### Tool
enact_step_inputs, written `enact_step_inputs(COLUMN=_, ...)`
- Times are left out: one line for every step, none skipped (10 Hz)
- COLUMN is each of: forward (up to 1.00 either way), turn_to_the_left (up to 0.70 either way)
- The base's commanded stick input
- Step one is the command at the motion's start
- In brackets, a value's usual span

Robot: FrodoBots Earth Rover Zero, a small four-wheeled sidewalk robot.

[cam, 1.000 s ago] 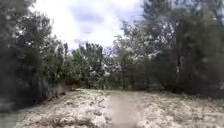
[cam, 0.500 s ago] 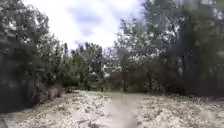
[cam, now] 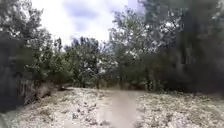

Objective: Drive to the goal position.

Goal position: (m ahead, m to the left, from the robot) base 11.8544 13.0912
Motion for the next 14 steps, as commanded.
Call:
enact_step_inputs(forward=0.85, turn_to_the_left=0.32)
enact_step_inputs(forward=0.85, turn_to_the_left=0.23)
enact_step_inputs(forward=0.85, turn_to_the_left=0.02)
enact_step_inputs(forward=0.85, turn_to_the_left=0.00)
enact_step_inputs(forward=0.85, turn_to_the_left=0.00)
enact_step_inputs(forward=0.85, turn_to_the_left=0.00)
enact_step_inputs(forward=0.85, turn_to_the_left=0.01)
enact_step_inputs(forward=0.85, turn_to_the_left=0.29)
enact_step_inputs(forward=0.85, turn_to_the_left=0.34)
enact_step_inputs(forward=0.85, turn_to_the_left=0.34)
enact_step_inputs(forward=0.85, turn_to_the_left=0.11)
enact_step_inputs(forward=0.85, turn_to_the_left=0.00)
enact_step_inputs(forward=0.85, turn_to_the_left=0.00)
enact_step_inputs(forward=0.85, turn_to_the_left=0.00)
